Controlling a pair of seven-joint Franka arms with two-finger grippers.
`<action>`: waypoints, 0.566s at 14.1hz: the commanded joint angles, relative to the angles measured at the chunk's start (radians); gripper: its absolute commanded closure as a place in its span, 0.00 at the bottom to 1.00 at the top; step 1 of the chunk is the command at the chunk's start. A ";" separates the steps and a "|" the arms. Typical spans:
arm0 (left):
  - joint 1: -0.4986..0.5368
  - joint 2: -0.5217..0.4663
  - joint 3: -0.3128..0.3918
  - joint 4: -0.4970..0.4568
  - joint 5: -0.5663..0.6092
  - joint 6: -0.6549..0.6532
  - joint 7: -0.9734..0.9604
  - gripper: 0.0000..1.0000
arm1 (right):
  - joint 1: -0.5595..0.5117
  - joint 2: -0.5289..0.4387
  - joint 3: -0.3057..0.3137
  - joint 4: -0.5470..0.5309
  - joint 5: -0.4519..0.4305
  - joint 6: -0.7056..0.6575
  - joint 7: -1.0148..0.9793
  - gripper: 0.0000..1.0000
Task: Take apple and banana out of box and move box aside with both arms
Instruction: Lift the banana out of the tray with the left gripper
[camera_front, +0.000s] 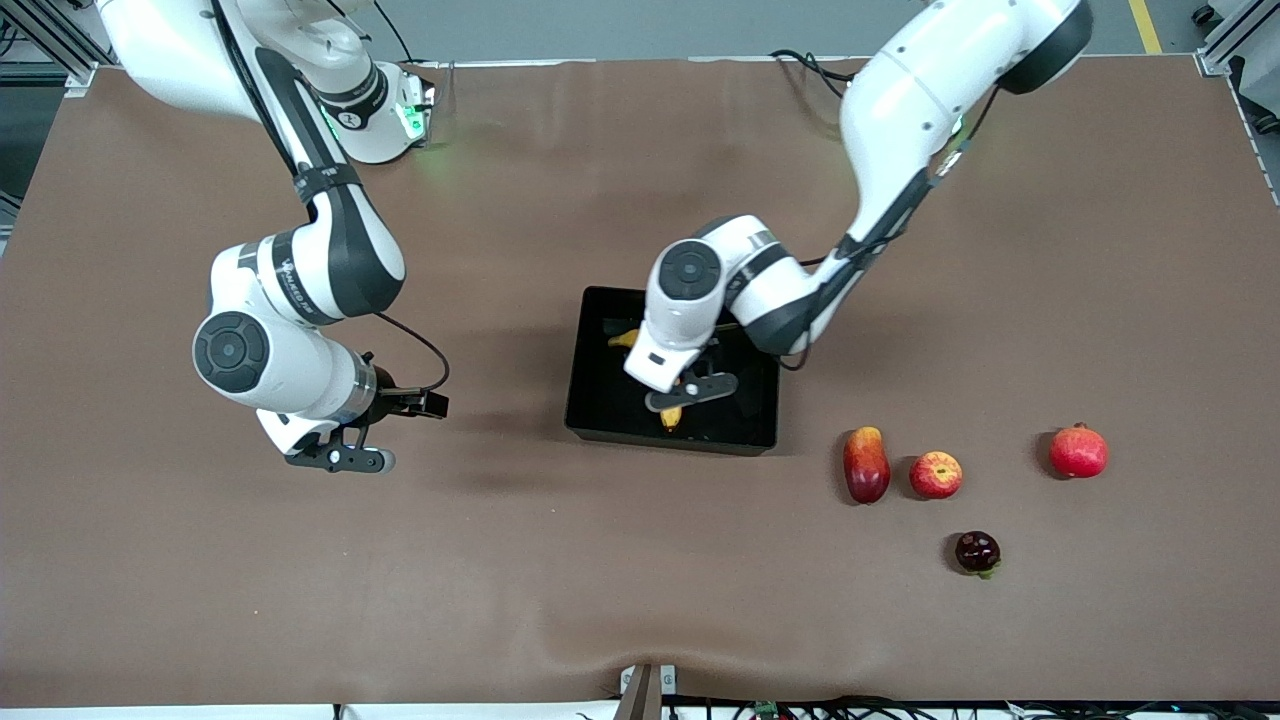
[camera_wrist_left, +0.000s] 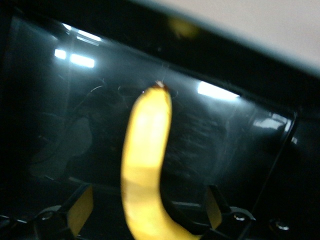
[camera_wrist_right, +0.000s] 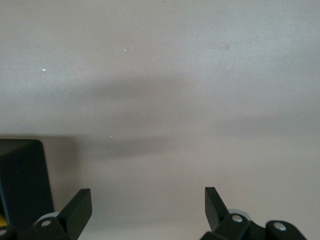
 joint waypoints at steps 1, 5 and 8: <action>-0.048 0.066 0.034 0.053 0.024 -0.002 0.014 0.00 | -0.005 -0.008 0.008 -0.010 0.009 0.009 -0.020 0.00; -0.078 0.117 0.044 0.056 0.030 0.064 0.008 0.00 | -0.005 -0.008 0.008 -0.010 0.010 0.009 -0.020 0.00; -0.098 0.116 0.060 0.056 0.030 0.065 0.000 0.71 | -0.005 -0.008 0.010 -0.010 0.012 0.008 -0.020 0.00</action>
